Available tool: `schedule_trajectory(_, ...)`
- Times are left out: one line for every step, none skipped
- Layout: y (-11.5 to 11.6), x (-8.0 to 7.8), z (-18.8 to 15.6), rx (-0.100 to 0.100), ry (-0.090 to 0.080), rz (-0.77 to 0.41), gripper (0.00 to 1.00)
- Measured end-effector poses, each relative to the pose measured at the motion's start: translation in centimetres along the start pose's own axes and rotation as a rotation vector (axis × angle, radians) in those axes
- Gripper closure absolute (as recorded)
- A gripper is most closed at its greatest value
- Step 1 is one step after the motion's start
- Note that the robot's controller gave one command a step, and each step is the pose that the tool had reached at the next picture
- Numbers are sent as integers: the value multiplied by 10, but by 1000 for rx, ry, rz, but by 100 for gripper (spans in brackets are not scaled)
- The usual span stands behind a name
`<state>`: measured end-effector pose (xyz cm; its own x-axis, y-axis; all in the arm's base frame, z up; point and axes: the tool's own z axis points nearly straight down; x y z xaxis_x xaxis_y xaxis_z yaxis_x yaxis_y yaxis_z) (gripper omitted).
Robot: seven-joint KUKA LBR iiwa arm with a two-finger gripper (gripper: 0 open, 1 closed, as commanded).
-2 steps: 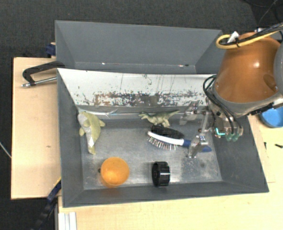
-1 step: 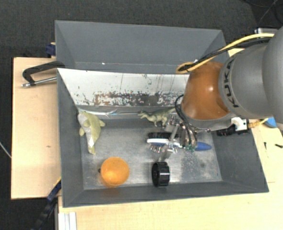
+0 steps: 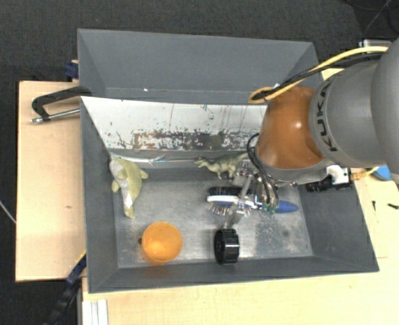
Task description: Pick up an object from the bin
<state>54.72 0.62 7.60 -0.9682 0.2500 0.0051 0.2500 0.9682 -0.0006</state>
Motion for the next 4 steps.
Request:
schedule_trajectory(0,1,-1,0,1,-1,0)
schedule_trajectory(0,1,-2,1,1,-1,0)
schedule_trajectory(0,2,-2,1,1,-2,0)
schedule_trajectory(1,0,-4,-2,-7,-2,100)
